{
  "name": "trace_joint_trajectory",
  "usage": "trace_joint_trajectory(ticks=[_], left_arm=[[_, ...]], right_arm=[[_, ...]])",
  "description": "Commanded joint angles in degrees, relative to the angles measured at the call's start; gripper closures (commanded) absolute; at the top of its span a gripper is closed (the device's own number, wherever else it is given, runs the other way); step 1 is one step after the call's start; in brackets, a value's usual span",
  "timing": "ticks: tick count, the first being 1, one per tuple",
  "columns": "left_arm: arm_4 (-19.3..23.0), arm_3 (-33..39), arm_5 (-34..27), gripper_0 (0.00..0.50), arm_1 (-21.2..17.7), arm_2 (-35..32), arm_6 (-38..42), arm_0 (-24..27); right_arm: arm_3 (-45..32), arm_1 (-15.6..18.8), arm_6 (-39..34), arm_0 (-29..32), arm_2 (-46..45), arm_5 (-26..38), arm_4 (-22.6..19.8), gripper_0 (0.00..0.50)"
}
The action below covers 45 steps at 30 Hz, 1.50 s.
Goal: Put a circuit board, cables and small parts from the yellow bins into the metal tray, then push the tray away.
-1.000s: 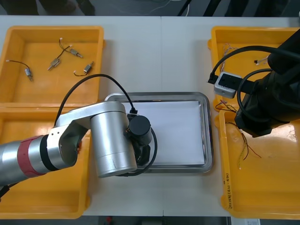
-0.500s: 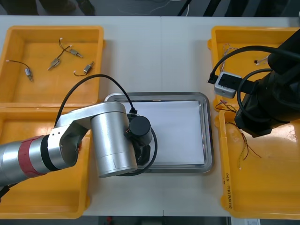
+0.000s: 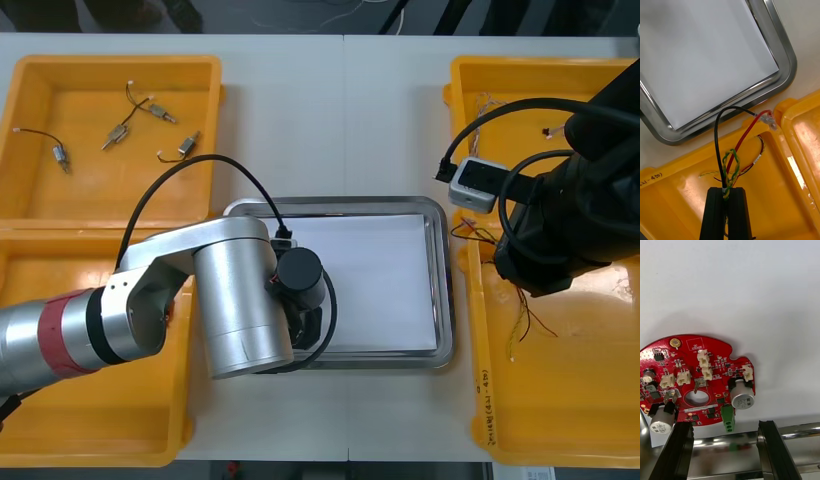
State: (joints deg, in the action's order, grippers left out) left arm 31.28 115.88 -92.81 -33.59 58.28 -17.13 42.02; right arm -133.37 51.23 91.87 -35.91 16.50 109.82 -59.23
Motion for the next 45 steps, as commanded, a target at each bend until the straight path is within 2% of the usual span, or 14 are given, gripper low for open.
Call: trace_joint_trajectory(ticks=[1, 8, 16, 20, 26, 33, 40, 45], left_arm=[[-0.3, 4.5, -1.0, 0.0, -0.4, -2.6, 4.2, 2.1], [1.9, 7.5, -4.6, 0.0, -3.1, -7.3, 3.6, 2.1], [10.6, 10.3, -12.6, 0.0, -6.6, -19.5, 1.5, 2.0], [13.5, 10.3, -16.1, 0.0, -7.6, -25.3, 0.3, 2.0], [16.4, 10.2, -17.2, 0.0, -10.8, -32.6, -1.1, 2.0], [19.5, 8.3, -17.2, 0.0, -15.4, -40.4, -2.9, 0.5], [19.3, 4.2, -17.2, 0.0, -18.9, -47.4, -9.6, -2.7], [16.4, -1.9, -17.2, 0.0, -19.3, -49.7, -15.7, -2.8]], right_arm=[[-0.2, -1.0, 0.9, -3.6, 3.3, 0.2, -0.3, 0.5], [-0.2, -1.1, 0.3, -4.6, 5.7, 0.2, 0.1, 0.5], [-0.2, -1.2, 0.2, -6.7, 11.9, 0.2, 2.0, 0.5], [-0.2, -1.7, 0.3, -7.9, 15.5, 0.2, 3.6, 0.5], [0.1, -6.0, 0.1, -10.8, 21.1, 0.2, 8.5, 0.5], [6.6, -12.9, 0.0, -14.0, 26.1, 0.2, 12.3, 0.5], [11.1, -17.2, 0.3, -15.1, 28.7, 0.1, 14.2, 0.5], [13.6, -19.5, 0.6, -15.1, 30.1, 0.0, 15.2, 0.5]])
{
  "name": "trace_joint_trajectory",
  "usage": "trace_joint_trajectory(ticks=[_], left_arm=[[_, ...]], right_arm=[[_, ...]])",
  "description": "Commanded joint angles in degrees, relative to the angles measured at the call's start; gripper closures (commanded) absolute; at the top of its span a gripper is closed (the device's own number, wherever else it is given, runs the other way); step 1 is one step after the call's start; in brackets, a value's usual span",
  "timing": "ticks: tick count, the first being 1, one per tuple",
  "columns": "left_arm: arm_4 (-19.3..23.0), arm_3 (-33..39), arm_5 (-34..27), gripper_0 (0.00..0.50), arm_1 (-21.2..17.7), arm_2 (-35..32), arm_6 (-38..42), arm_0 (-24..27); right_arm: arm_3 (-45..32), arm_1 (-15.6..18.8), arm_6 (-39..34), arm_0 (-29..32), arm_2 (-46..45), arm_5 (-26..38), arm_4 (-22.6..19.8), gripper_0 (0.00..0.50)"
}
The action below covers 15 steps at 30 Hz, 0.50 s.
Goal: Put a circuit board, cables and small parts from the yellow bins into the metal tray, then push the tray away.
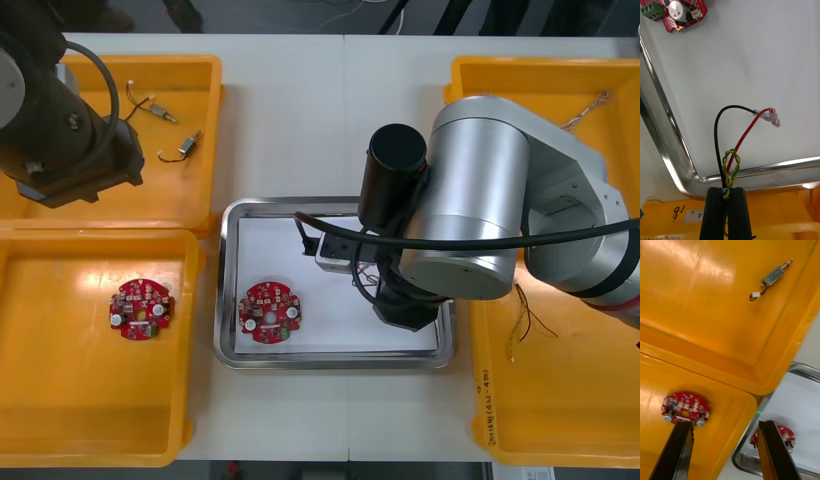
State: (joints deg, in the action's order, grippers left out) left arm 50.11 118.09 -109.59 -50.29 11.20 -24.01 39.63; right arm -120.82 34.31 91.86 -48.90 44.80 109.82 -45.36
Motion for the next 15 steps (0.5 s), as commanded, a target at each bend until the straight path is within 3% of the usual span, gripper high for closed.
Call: trace_joint_trajectory(ticks=[1, 8, 15], left_arm=[[-2.7, -4.6, -0.4, 0.0, -2.6, -2.8, -9.5, -0.4], [-4.5, -11.2, -0.4, 0.0, -2.5, -5.8, -18.0, -0.3], [-4.1, -14.7, -0.4, 0.0, -2.5, -11.5, -24.9, -0.3]], right_arm=[[1.1, -2.6, 0.6, -2.1, 2.1, -0.1, 1.5, 0.5], [1.7, -2.4, 0.7, -1.9, 7.8, -2.2, 5.8, 0.5], [5.3, -3.2, 1.8, -1.9, 11.0, -4.3, 6.1, 0.5]])
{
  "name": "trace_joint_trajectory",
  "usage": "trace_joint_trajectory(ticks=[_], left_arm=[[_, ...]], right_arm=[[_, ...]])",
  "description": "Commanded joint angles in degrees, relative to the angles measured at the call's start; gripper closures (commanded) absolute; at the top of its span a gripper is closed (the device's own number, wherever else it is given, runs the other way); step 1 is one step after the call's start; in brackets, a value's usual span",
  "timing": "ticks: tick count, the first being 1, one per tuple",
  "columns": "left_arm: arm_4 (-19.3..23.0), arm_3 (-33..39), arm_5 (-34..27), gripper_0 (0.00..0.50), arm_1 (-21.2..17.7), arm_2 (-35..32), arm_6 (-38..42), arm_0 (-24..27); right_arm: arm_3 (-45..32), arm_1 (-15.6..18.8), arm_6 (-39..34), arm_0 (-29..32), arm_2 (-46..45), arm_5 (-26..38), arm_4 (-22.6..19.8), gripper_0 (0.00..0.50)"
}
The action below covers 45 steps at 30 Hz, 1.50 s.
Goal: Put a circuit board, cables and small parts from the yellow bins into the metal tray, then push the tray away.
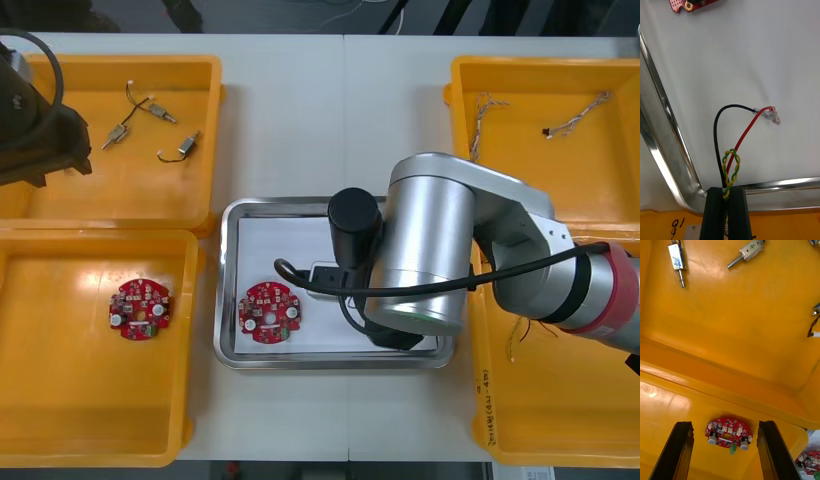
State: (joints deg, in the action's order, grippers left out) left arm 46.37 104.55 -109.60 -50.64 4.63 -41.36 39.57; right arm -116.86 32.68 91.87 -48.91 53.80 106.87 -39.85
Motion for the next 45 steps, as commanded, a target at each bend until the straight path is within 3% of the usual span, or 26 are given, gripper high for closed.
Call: trace_joint_trajectory(ticks=[1, 12, 28, 37, 39, 40, 41, 45], left_arm=[[-0.2, -1.9, -0.4, 0.0, -2.2, -5.6, -8.7, -0.4], [-0.8, -7.5, 3.8, 0.0, -2.2, -9.5, -16.6, -0.4], [-1.9, -20.8, 17.9, 0.0, -2.2, -9.5, -27.9, -0.2], [-2.4, -30.7, 20.7, 0.0, -1.7, -5.7, -30.8, 5.2], [-2.6, -32.3, 21.1, 0.0, -1.3, -5.6, -31.0, 6.0], [-2.7, -33.3, 21.4, 0.0, -1.0, -5.6, -31.3, 6.6], [-2.9, -34.6, 21.7, 0.0, -0.7, -5.6, -31.6, 7.4], [-3.7, -38.6, 22.5, 0.0, 0.4, -5.6, -32.6, 10.0]], right_arm=[[1.7, -2.0, 2.1, -1.9, 2.4, -1.7, 0.7, 0.5], [4.4, -4.1, 4.7, -1.1, 3.1, -5.7, 2.4, 0.5], [6.1, -1.2, 6.0, 4.6, 3.2, -13.7, 5.3, 0.5], [6.1, -0.2, 5.7, 5.3, 3.2, -14.1, 5.4, 0.5], [6.0, -0.2, 5.8, 5.3, 3.2, -14.1, 5.5, 0.456], [6.0, -0.2, 5.9, 5.3, 3.2, -14.1, 5.7, 0.357], [6.1, -0.2, 6.0, 5.3, 3.2, -14.1, 6.0, 0.22], [6.0, -0.4, 5.6, 5.3, 3.2, -14.1, 7.0, 0.0]])
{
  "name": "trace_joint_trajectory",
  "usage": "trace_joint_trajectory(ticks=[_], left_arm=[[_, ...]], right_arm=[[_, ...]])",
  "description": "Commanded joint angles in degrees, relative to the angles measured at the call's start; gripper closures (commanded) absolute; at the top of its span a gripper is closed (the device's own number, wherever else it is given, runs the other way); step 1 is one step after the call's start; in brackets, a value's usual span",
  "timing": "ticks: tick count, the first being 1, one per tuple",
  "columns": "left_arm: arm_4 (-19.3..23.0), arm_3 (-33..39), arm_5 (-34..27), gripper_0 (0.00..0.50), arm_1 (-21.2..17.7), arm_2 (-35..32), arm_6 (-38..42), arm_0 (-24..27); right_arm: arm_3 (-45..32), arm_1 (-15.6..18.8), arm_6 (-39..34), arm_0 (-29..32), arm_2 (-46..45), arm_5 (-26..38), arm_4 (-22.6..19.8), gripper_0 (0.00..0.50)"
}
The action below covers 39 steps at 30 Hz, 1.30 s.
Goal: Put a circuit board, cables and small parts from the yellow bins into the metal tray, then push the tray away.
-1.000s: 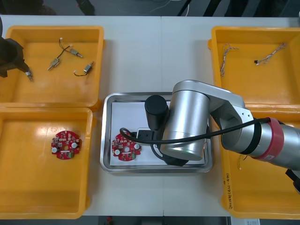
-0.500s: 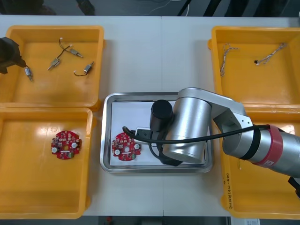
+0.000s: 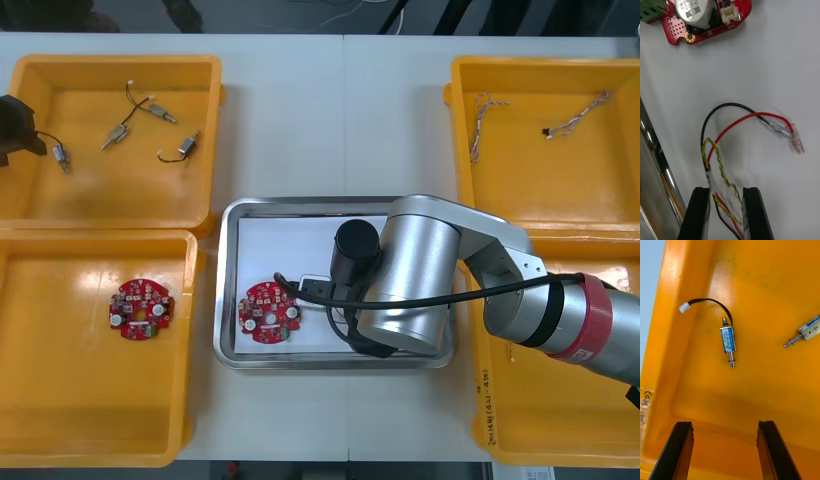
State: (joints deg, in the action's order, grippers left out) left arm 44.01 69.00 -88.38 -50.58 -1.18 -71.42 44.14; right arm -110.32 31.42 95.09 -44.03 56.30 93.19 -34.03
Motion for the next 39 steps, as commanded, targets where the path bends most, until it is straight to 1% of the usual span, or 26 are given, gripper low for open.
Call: trace_joint_trajectory(ticks=[1, 6, 9, 14, 17, 21, 24, 27, 29, 33, 39], left_arm=[[-1.7, -4.3, 1.5, 0.0, 0.6, 0.2, -2.8, 6.1], [-2.9, -8.5, 3.2, 0.0, 1.6, 0.3, -3.9, 8.7], [-3.9, -11.3, 5.0, 0.0, 2.3, 1.7, -4.5, 10.2], [-4.7, -15.9, 7.8, 0.0, 3.4, 3.5, -5.2, 12.4], [-5.2, -18.5, 9.4, 0.0, 4.2, 4.4, -5.8, 13.1], [-5.3, -21.1, 11.3, 0.0, 4.9, 6.1, -6.4, 13.7], [-5.3, -22.7, 13.6, 0.0, 5.2, 7.4, -6.7, 13.9], [-5.3, -24.1, 15.3, 0.0, 5.8, 8.3, -6.9, 14.0], [-5.3, -24.5, 15.7, 0.0, 5.9, 8.4, -7.0, 14.0], [-5.4, -25.7, 17.5, 0.0, 6.4, 9.9, -7.1, 14.0], [-5.3, -25.8, 18.2, 0.0, 6.5, 11.8, -6.8, 14.0]], right_arm=[[-0.5, 0.7, 2.4, 0.4, 0.6, -0.5, 1.4, 0.0], [-0.5, 0.7, 2.4, 0.4, 0.6, -0.4, 2.0, 0.0], [-0.7, 0.6, 2.4, 0.3, -0.6, -0.4, 2.0, 0.0], [-0.8, -1.1, 2.1, 0.3, -4.4, 0.3, 1.5, 0.0], [-0.9, -3.6, 2.0, 0.3, -8.7, 4.1, 1.5, 0.0], [-1.6, -5.9, 2.2, 0.3, -13.9, 8.7, 1.5, 0.0], [-2.5, -7.8, 2.1, 0.3, -19.0, 13.3, 1.6, 0.0], [-4.2, -8.1, 2.1, 0.0, -22.6, 16.8, 1.5, 0.0], [-4.9, -8.0, 2.0, 0.0, -23.6, 16.8, 1.5, 0.0], [-7.8, -7.6, 2.3, -0.6, -29.3, 16.8, 2.1, 0.0], [-8.3, -6.2, 2.7, -1.4, -36.1, 16.8, 2.1, 0.0]])
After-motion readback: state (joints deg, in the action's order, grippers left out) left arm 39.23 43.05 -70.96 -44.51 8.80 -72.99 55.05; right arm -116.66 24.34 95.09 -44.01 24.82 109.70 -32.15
